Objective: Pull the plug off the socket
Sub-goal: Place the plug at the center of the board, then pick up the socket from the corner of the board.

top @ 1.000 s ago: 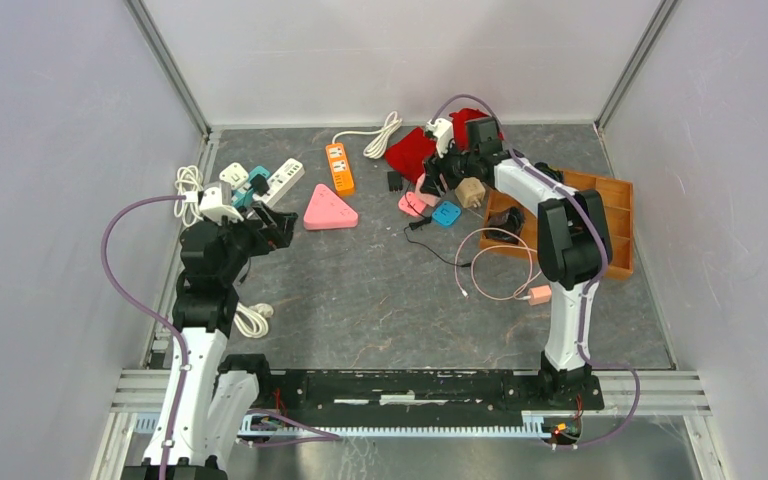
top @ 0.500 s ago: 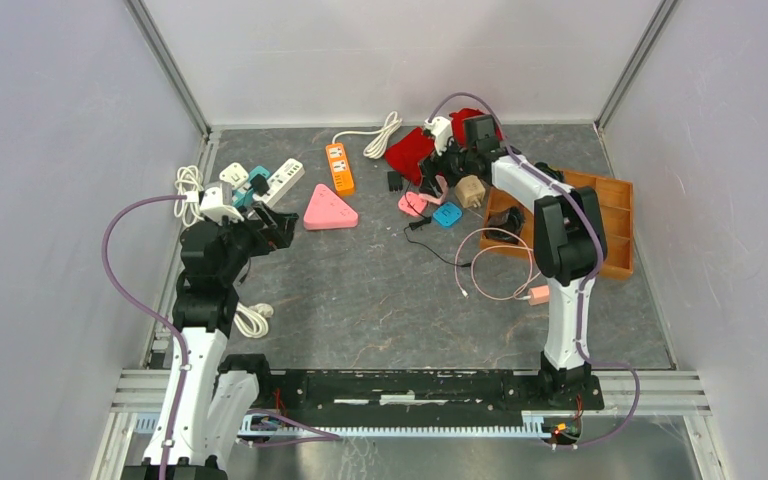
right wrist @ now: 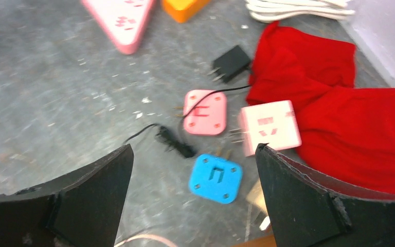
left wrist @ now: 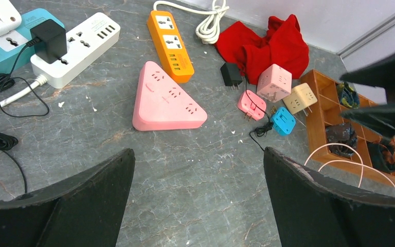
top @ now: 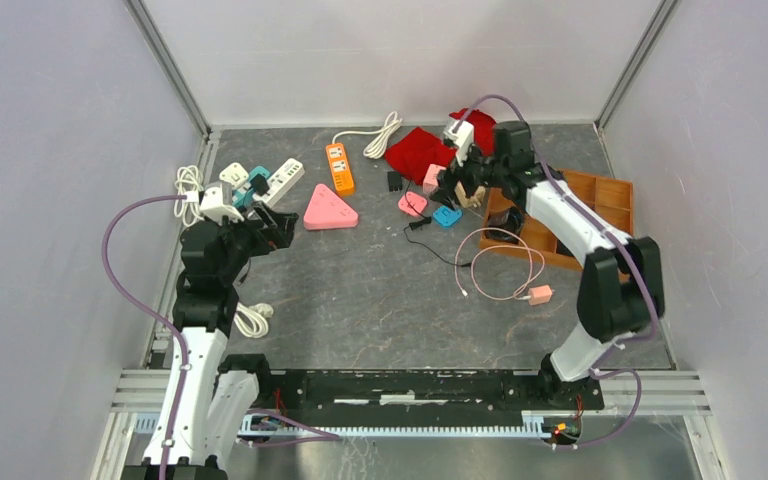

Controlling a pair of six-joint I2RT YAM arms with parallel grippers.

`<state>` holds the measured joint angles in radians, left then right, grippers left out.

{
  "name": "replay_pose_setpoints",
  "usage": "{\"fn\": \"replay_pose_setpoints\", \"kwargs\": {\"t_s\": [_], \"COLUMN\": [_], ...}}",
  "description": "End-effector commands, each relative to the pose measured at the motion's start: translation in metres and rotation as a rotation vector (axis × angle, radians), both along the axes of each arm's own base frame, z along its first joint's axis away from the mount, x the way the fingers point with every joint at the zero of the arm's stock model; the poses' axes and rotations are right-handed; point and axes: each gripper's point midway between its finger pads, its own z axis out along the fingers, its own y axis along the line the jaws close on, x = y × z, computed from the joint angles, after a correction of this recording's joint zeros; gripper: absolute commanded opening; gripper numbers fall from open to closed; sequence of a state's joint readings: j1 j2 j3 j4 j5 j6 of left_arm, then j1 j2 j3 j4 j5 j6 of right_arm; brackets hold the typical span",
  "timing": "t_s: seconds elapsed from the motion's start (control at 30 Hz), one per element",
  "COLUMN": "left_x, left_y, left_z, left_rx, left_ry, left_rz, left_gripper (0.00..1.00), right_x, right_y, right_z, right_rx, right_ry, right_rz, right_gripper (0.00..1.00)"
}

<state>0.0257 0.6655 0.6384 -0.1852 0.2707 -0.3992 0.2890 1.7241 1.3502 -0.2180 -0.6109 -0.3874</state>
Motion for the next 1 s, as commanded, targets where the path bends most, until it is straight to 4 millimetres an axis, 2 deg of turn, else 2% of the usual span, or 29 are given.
{"fn": "replay_pose_setpoints", "kwargs": {"t_s": [0.0,0.17,0.3,0.4,0.67,0.93,0.97], "left_x": [0.002,0.005,0.006,0.008,0.021,0.059,0.066], "left_y": [0.002,0.005,0.007,0.007,0.011,0.019,0.023], "left_z": [0.004,-0.001,-0.003,-0.008,-0.024,-0.015,-0.020], "left_rx": [0.047,0.062,0.083,0.092,0.075,0.120,0.130], "left_ry": [-0.031,-0.016,-0.024,-0.026,-0.033,0.003,0.026], "left_rz": [-0.008,0.006,0.008,0.006,0.037,0.060,0.074], "left_gripper": [1.00,1.00,1.00,1.00,1.00,1.00,1.00], "right_x": [-0.062,-0.110,-0.131,-0.138,-0.150,-0.153,-0.153], "right_y": [0.010,0.011,0.017,0.018,0.019,0.019,0.019], "right_z": [0.012,0.011,0.006,0.004,0.017,0.016,0.017], "right_rx": [0.102,0.156,0.228,0.240,0.261,0.259,0.259], "right_ry": [0.002,0.018,0.032,0.039,0.001,-0.009,-0.012], "right_rz": [0.168,0.268,0.331,0.357,0.405,0.425,0.428], "right_gripper": [0.95,0.95,0.95,0.95,0.94,0.94,0.94]}}
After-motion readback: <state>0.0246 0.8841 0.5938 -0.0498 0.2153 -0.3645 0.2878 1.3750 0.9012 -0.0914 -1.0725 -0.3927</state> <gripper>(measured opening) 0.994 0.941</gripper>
